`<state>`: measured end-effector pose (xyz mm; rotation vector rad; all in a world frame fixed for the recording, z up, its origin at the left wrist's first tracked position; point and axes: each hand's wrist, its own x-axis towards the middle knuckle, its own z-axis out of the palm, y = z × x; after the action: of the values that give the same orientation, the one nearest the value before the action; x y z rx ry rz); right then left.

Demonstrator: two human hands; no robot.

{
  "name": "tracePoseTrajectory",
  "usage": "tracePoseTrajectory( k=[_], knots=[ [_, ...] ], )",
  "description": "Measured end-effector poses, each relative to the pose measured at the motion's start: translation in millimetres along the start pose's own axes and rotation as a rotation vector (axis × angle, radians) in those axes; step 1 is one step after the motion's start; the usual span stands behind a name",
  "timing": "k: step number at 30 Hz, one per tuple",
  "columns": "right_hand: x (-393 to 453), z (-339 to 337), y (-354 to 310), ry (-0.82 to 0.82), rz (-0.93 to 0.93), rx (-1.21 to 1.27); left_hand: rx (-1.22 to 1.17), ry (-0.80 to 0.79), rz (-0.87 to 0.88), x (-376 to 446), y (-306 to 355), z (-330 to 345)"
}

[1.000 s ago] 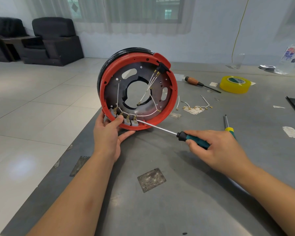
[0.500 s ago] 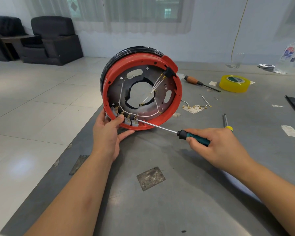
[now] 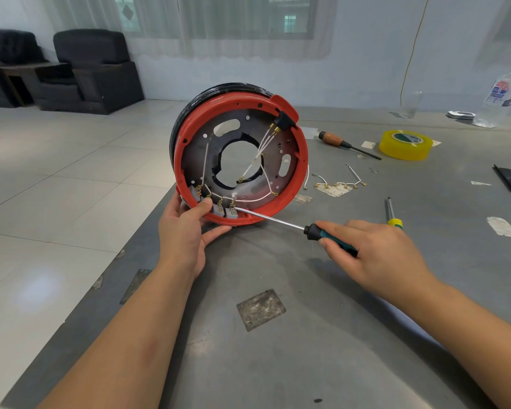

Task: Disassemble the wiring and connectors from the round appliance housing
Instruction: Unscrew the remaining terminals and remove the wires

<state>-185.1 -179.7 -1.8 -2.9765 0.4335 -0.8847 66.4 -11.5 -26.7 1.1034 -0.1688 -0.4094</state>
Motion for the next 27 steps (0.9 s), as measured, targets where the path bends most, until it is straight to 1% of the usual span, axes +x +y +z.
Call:
tracePoseTrajectory(
  k=[11,17,27],
  knots=[
    [-0.1,1.0,1.5,0.041,-0.104,-0.069,-0.003,0.009,-0.002,-2.6,3.2,1.4],
    [-0.2,3.1,3.0,0.036,-0.124,-0.071,-0.008,0.003,-0.007,-3.2,3.5,0.4],
    [0.5,3.5,6.8,0.039,-0.191,-0.159,-0.006,0.002,-0.018,-3.0,3.6,1.0]
  ],
)
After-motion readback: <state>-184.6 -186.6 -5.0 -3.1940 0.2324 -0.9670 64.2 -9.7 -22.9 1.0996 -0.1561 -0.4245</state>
